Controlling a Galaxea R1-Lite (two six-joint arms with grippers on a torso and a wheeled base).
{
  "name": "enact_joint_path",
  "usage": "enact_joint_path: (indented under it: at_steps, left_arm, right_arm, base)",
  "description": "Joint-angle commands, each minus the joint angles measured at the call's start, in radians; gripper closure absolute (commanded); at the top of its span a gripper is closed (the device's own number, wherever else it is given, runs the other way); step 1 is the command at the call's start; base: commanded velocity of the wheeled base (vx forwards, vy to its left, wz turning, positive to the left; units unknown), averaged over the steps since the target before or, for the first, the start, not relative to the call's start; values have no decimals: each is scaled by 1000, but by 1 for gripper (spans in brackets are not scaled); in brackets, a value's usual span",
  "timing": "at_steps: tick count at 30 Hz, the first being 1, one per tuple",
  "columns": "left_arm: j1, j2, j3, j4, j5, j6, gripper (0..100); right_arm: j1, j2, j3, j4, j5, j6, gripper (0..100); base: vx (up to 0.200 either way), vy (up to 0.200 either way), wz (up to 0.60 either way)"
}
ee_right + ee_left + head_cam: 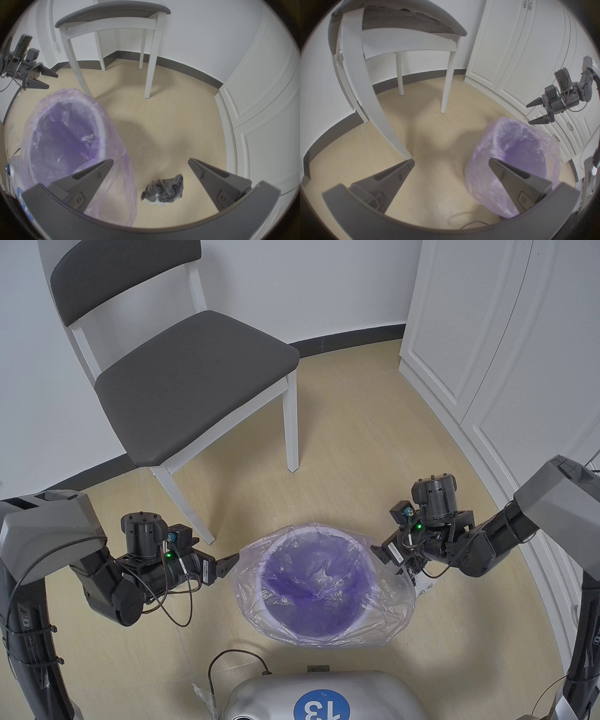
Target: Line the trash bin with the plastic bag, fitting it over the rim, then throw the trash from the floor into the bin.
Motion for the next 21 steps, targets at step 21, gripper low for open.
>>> enact_joint_path:
  at_steps: [21]
  left_arm:
    - [-24,294,210,-473,-75,-6,0]
  right_arm:
    - [38,110,412,-388,7,-4,0]
  base:
    - [0,0,0]
